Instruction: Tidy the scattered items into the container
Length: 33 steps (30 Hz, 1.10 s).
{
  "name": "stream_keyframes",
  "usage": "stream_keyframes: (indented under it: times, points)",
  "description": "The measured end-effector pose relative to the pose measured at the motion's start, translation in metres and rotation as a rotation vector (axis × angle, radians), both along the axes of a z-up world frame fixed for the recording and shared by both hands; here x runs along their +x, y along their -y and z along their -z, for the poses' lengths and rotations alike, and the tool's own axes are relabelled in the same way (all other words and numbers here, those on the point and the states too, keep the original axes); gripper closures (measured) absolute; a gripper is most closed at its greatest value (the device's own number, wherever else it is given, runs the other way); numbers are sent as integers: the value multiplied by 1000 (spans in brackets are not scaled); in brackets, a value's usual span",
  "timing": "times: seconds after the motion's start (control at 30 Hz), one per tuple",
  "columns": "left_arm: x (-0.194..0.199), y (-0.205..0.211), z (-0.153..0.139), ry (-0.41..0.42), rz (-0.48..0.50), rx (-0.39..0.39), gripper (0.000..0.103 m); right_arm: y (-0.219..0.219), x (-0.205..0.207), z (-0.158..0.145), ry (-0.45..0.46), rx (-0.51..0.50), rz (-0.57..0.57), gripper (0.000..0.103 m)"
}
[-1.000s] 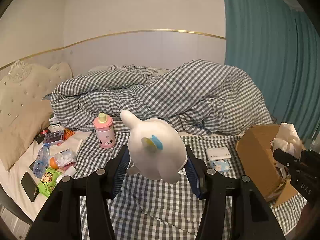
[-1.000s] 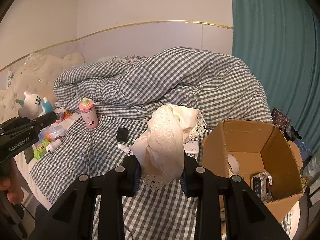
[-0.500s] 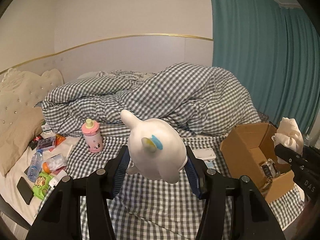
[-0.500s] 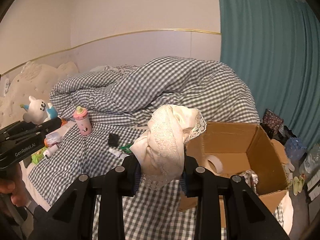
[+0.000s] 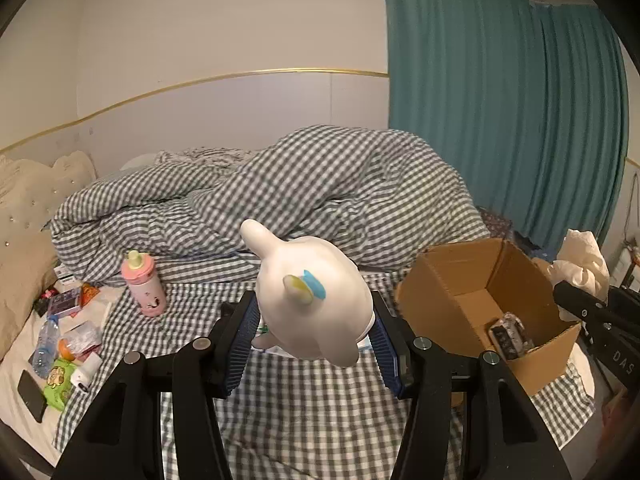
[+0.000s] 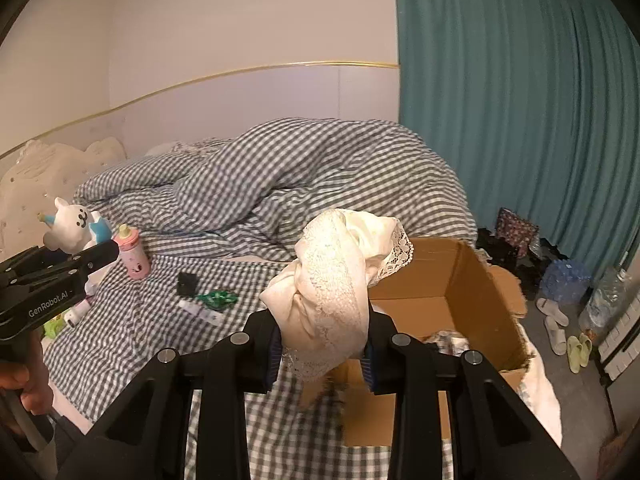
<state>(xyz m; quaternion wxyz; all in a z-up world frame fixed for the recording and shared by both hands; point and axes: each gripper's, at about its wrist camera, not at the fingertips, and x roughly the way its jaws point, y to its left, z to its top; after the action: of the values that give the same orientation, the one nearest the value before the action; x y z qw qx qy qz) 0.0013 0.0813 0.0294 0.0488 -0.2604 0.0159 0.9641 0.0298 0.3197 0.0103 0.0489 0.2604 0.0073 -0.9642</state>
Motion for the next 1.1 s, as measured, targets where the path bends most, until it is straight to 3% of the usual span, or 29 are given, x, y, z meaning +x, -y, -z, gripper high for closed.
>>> stream_keyframes:
  times: [0.83, 1.1]
  points:
    - [-17, -129, 7, 24, 204, -34, 48, -119, 10, 0, 12, -23, 182, 72]
    - [-26, -158, 19, 48, 246, -52, 48, -133, -1, 7, 34, -24, 201, 72]
